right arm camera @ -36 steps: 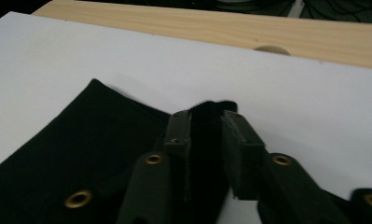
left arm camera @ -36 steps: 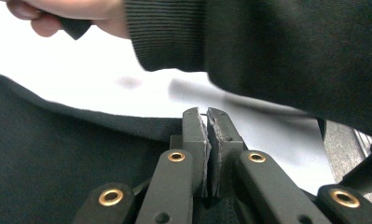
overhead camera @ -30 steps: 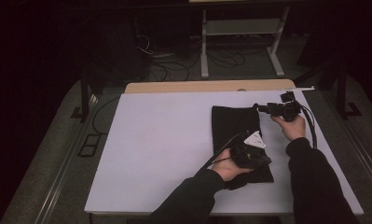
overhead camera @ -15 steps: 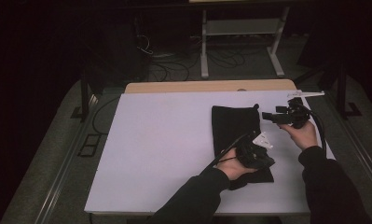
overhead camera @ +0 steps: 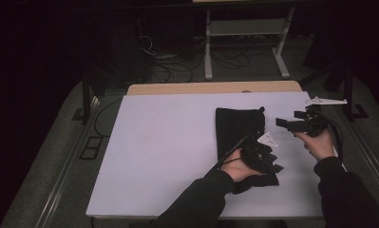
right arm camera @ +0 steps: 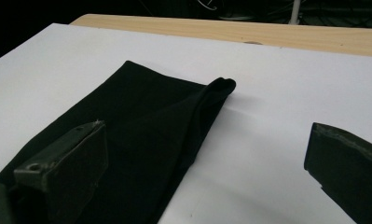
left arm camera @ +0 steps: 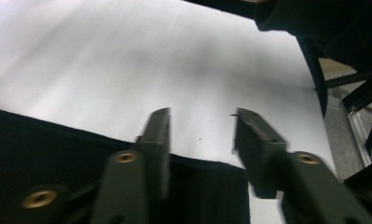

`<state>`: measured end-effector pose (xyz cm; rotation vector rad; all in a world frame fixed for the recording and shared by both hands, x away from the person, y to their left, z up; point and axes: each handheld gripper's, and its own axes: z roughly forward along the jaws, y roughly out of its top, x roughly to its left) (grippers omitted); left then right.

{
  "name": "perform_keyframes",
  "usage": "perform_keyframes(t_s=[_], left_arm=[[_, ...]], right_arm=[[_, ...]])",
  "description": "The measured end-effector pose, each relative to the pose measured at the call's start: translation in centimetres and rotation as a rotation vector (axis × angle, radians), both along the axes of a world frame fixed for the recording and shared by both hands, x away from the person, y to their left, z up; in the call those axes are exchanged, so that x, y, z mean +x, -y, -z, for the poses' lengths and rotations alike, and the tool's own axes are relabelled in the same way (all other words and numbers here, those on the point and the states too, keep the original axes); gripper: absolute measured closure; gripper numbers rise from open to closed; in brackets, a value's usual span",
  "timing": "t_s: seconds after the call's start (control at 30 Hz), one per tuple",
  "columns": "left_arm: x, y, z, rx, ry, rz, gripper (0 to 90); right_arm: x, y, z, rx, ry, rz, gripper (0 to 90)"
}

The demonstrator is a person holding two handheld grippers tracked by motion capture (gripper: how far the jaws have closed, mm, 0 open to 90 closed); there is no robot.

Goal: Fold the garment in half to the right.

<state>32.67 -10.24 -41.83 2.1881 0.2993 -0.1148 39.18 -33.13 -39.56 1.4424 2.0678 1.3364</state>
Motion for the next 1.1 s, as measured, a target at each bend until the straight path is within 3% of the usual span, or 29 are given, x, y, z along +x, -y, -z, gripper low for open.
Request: perform_keyframes(t_s=[0.17,0.27,0.4,0.43,0.5,0.73,1.1], left_arm=[[-0.1,-0.2,-0.5,-0.029,0.002,-0.031,30.4],[-0.4,-0.2,-0.9,-0.036,0.039,-0.061,13.3],[-0.1,-0.5,-1.0,-0.055,-0.002,-0.043,4.6],[-0.1,-0.5,-1.1,-0.050,0.008,-0.045,2.2],[-0.1,-0.7,-1.2,-0.036,0.036,-0.052,0.0],[-0.2,-1.7,-1.8,-0.039,0.064,-0.069,0.0],[0.1,-3.8,-2.6,-0.041,0.089,-0.097,0.0]], right_arm=[[-1.1,0.5,-0.2,-0.004,0.016,0.012,0.0],[-1.7,0.7,-0.4,-0.002,0.016,0.010,0.0],[-2.4,0.7,-0.5,-0.006,0.025,0.002,0.0],[-2.6,0.7,-0.5,-0.013,0.027,-0.001,0.0],[-3.0,0.6,-0.6,-0.019,0.032,-0.004,0.0],[-4.3,0.6,-0.9,-0.021,0.053,-0.012,0.0],[-6.0,0.6,-1.1,-0.021,0.067,-0.024,0.0]])
